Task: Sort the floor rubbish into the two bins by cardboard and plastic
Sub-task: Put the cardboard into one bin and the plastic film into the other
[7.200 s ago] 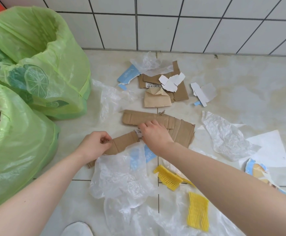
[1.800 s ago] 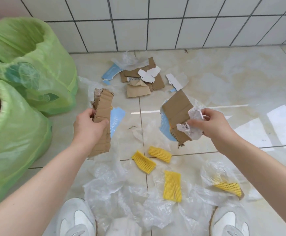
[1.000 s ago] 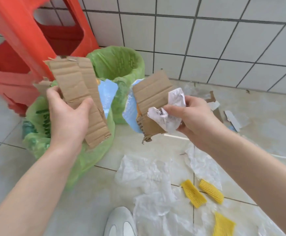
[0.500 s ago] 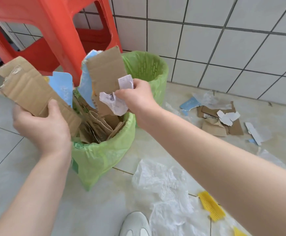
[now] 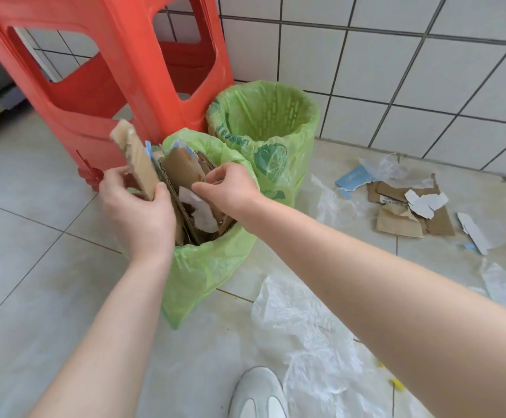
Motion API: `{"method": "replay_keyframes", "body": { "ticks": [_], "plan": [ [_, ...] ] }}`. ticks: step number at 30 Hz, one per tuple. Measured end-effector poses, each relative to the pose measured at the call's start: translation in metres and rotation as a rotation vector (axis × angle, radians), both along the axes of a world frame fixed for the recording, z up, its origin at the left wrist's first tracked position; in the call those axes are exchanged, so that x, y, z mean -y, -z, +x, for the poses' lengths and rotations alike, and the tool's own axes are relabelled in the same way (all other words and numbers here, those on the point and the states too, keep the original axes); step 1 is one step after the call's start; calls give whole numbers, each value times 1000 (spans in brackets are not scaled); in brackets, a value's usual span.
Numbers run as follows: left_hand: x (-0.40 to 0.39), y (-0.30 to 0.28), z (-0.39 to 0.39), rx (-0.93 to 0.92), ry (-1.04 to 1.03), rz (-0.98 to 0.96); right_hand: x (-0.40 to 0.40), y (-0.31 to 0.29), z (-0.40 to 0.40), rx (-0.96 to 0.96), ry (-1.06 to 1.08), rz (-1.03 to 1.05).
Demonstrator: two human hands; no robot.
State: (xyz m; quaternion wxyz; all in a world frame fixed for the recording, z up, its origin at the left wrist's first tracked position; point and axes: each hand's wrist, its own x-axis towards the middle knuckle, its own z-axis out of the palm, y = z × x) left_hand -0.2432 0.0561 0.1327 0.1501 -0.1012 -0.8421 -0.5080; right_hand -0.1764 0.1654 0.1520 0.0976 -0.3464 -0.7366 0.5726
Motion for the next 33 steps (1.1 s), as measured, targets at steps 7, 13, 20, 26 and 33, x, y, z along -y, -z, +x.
{"method": "replay_keyframes", "body": {
  "ticks": [7, 13, 20, 26, 33],
  "plan": [
    [-18, -2, 8, -4, 120, -323, -19, -5, 10, 43, 3, 98],
    [-18, 7, 8, 327, 441, -623, -36, -6, 42, -1, 35, 101],
    [-28, -27, 38, -60, 309, -604, -79, 2, 117, 96, 79, 172],
    [-50, -36, 62, -413, 341, -572, -105, 9, 190, 185, 154, -38],
    [-93, -4, 106, -383, 589, -575, -131, 27, 249, 225, 217, -137]
  ]
}}
